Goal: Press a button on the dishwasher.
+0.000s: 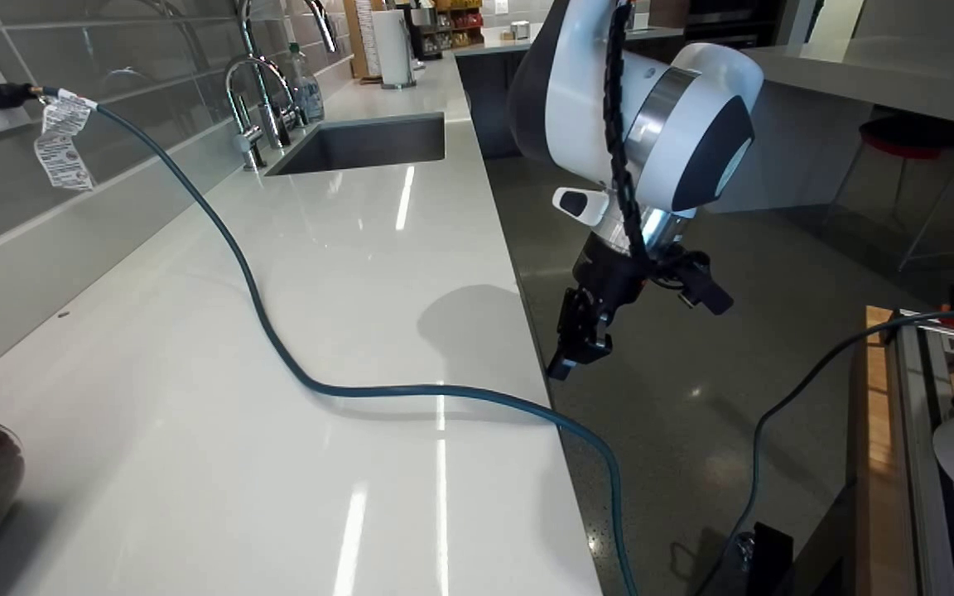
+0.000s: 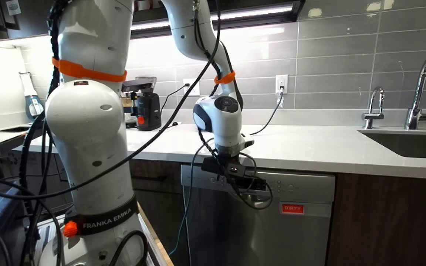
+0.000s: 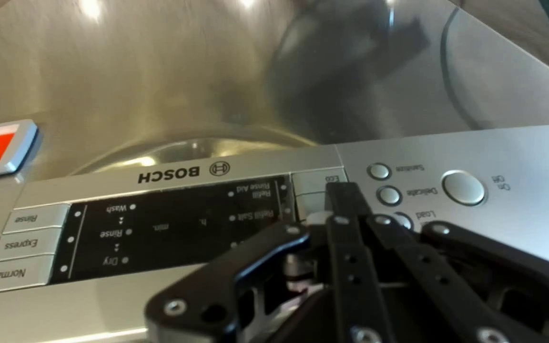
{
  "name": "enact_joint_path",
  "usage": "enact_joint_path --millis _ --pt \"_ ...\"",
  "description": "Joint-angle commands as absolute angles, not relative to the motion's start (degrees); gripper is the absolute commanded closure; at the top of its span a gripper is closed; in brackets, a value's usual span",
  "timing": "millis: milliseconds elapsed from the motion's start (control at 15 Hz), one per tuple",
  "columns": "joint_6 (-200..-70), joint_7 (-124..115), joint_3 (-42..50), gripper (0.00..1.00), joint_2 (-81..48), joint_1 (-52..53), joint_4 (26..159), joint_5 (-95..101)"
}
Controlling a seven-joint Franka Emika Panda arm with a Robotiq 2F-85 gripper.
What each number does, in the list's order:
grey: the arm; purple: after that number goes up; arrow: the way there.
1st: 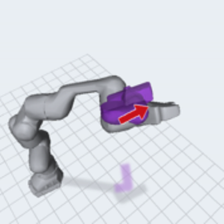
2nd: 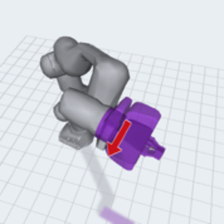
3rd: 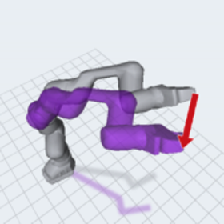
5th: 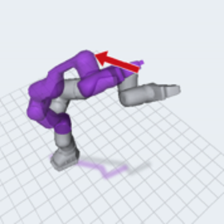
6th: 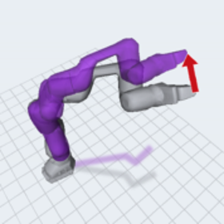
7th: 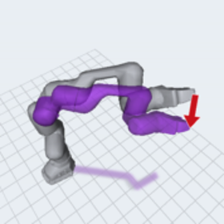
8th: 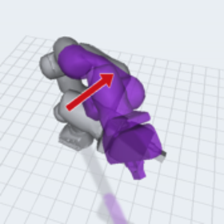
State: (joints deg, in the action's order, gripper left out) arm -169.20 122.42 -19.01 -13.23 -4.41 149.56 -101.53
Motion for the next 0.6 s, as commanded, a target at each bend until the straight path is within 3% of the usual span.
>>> enact_joint_path --millis 0,533 --pt "-172.3 125.3 -20.0 1.0 -12.3 -2.5 148.6 -104.6" --pt "-176.2 125.8 -20.1 1.0 -12.6 -0.5 147.7 -105.5"
